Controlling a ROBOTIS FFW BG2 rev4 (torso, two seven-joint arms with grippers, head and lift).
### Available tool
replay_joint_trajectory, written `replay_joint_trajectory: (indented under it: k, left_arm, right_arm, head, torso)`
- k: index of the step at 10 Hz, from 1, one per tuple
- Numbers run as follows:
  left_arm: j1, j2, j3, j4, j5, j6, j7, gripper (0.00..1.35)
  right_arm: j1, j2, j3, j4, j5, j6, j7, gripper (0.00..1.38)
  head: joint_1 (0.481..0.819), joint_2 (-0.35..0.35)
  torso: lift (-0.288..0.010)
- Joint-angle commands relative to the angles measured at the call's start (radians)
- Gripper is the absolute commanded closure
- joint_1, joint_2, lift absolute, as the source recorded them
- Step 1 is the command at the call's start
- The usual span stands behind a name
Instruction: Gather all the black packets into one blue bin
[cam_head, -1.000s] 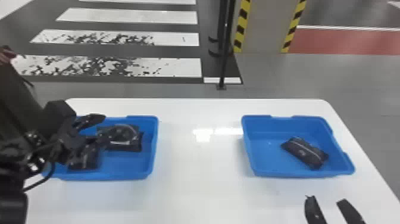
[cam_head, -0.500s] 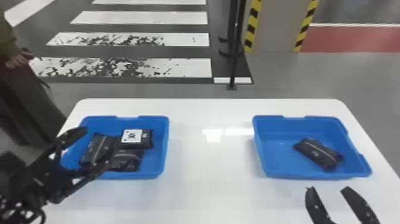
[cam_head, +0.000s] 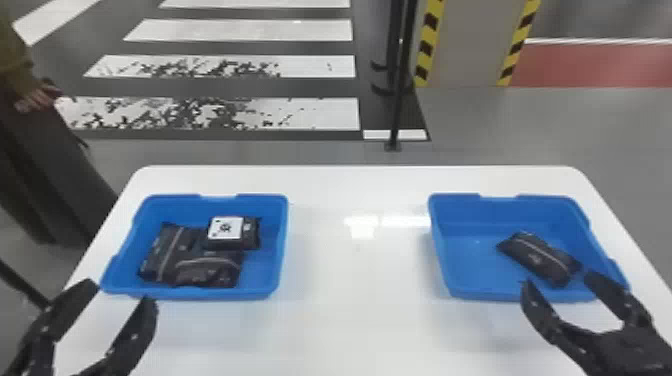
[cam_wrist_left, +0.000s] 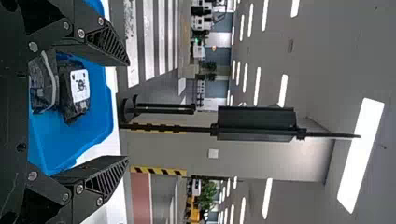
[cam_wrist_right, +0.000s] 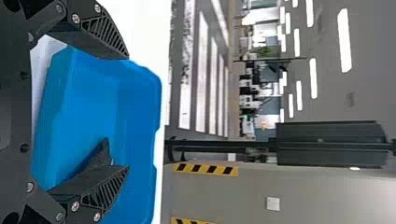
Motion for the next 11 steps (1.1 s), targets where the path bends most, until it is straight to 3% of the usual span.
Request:
replay_joint_trajectory:
  k: [1,3,5,7,11]
  left_arm:
    - [0.064,-0.019,0.002,-0.035,0.035,-0.022,0.015,0.35]
    - [0.098,-0.02,0.0,-0.057,0.061,-0.01,0.033,0.35]
    - [0.074,0.003,-0.032,-0.057,0.065,0.017,0.032,0.35]
    - [0.061,0.013,-0.042,-0.054,0.069,0.044,0.032,0.35]
    - [0.025,0.029,-0.068,-0.035,0.063,0.057,0.032,0.35]
  right_arm:
    - [-0.063,-0.019,-0.034,-0.039,0.08,0.208,0.008,0.2]
    - [-0.191,-0.053,-0.048,-0.03,0.21,0.431,0.061,0.2]
    - [-0.297,-0.085,-0.028,0.002,0.26,0.574,0.083,0.2]
    - [-0.38,-0.112,0.022,0.093,0.272,0.623,0.084,0.2]
    - [-0.54,-0.152,0.092,0.331,0.283,0.652,0.078,0.2]
  head:
    - [0.695,0.005]
    - [0.695,-0.025]
    - [0.695,-0.079]
    - [0.695,-0.106]
    - [0.695,-0.085]
  torso:
    - [-0.11]
    - [-0.11]
    - [-0.11]
    - [-0.11]
    - [-0.11]
